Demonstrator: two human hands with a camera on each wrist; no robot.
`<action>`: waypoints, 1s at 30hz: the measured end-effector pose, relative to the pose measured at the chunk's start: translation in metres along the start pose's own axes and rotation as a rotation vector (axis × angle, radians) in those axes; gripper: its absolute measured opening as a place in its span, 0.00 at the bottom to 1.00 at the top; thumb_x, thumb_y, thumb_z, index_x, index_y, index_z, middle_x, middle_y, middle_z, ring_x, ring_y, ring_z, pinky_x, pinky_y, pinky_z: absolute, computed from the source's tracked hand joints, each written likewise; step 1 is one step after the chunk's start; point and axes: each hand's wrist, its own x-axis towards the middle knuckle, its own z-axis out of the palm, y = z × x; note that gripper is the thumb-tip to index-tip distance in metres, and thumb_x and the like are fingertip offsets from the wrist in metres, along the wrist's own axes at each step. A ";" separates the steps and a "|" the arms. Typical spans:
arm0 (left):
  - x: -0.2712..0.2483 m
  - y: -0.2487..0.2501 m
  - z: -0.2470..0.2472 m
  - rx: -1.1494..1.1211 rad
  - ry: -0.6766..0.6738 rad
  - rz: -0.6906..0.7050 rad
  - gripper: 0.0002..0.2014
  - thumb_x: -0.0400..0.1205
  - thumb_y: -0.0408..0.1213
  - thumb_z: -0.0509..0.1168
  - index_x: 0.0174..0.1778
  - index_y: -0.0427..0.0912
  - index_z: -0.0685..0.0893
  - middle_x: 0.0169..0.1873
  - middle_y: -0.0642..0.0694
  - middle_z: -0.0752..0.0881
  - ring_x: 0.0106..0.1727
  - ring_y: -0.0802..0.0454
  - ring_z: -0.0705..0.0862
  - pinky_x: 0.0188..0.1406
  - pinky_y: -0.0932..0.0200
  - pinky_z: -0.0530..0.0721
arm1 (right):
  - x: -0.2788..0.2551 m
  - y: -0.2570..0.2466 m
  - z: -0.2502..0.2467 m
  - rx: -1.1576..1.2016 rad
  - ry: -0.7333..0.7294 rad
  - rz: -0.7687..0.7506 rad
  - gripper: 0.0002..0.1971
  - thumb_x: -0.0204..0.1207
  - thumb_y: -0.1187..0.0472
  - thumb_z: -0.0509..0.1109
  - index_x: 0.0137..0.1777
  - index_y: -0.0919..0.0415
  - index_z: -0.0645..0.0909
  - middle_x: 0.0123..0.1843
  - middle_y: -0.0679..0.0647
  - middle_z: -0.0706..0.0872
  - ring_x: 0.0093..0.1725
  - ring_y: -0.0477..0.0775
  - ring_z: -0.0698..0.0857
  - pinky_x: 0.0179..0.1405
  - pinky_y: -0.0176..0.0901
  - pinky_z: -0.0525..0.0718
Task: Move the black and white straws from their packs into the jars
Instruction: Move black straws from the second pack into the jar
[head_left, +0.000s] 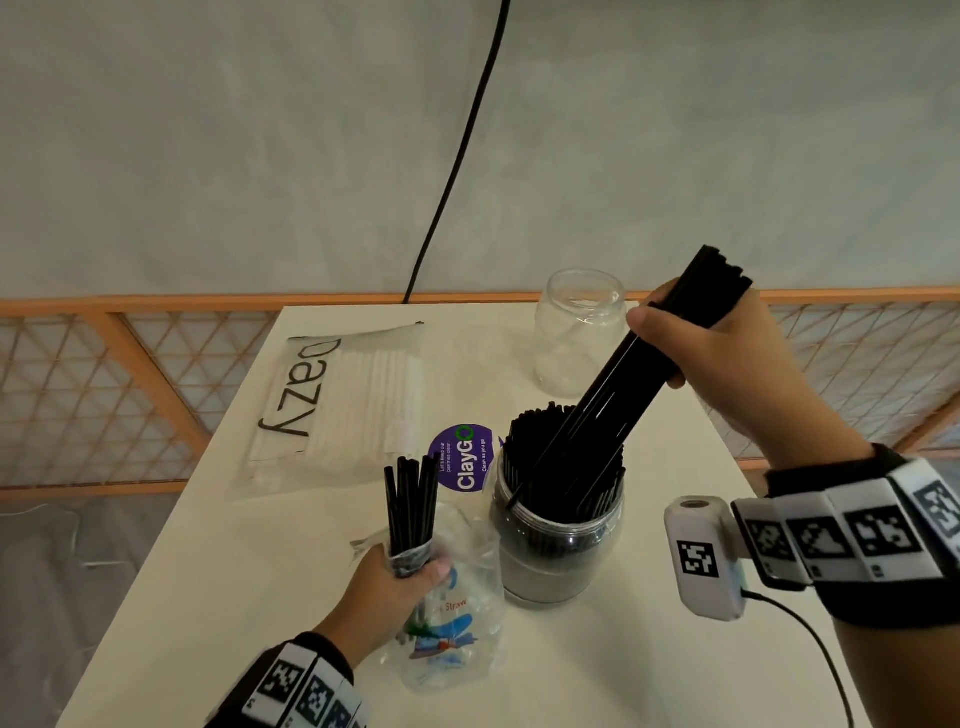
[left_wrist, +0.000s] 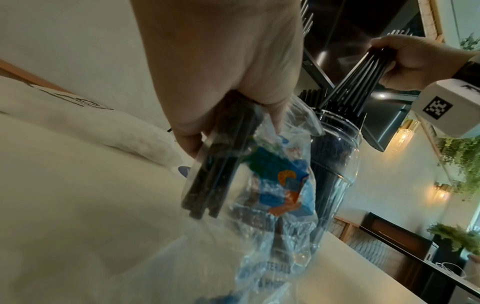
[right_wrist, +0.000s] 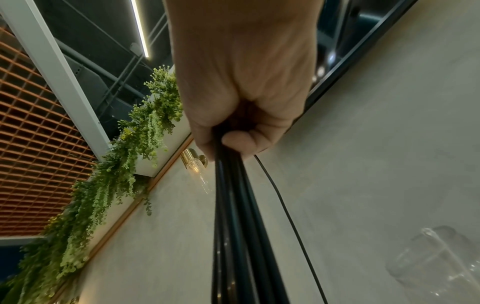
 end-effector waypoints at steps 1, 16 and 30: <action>-0.001 0.000 0.001 0.001 0.003 0.000 0.06 0.77 0.27 0.69 0.37 0.42 0.85 0.35 0.48 0.87 0.43 0.58 0.86 0.36 0.70 0.82 | 0.001 -0.001 -0.001 -0.008 0.009 -0.013 0.07 0.74 0.62 0.70 0.34 0.56 0.79 0.27 0.55 0.81 0.19 0.44 0.77 0.19 0.33 0.75; -0.009 0.007 0.015 -0.033 0.118 -0.079 0.07 0.76 0.31 0.70 0.39 0.47 0.81 0.38 0.50 0.85 0.42 0.62 0.82 0.35 0.70 0.78 | -0.006 -0.003 0.007 -0.072 0.059 -0.189 0.05 0.69 0.53 0.65 0.34 0.51 0.76 0.24 0.43 0.77 0.25 0.41 0.76 0.29 0.30 0.72; -0.004 0.005 0.016 0.009 0.091 -0.025 0.06 0.77 0.28 0.69 0.37 0.43 0.84 0.34 0.50 0.86 0.35 0.73 0.84 0.30 0.77 0.79 | -0.018 -0.012 0.009 -0.119 -0.022 -0.424 0.04 0.72 0.52 0.66 0.39 0.49 0.75 0.31 0.38 0.79 0.36 0.38 0.79 0.34 0.23 0.73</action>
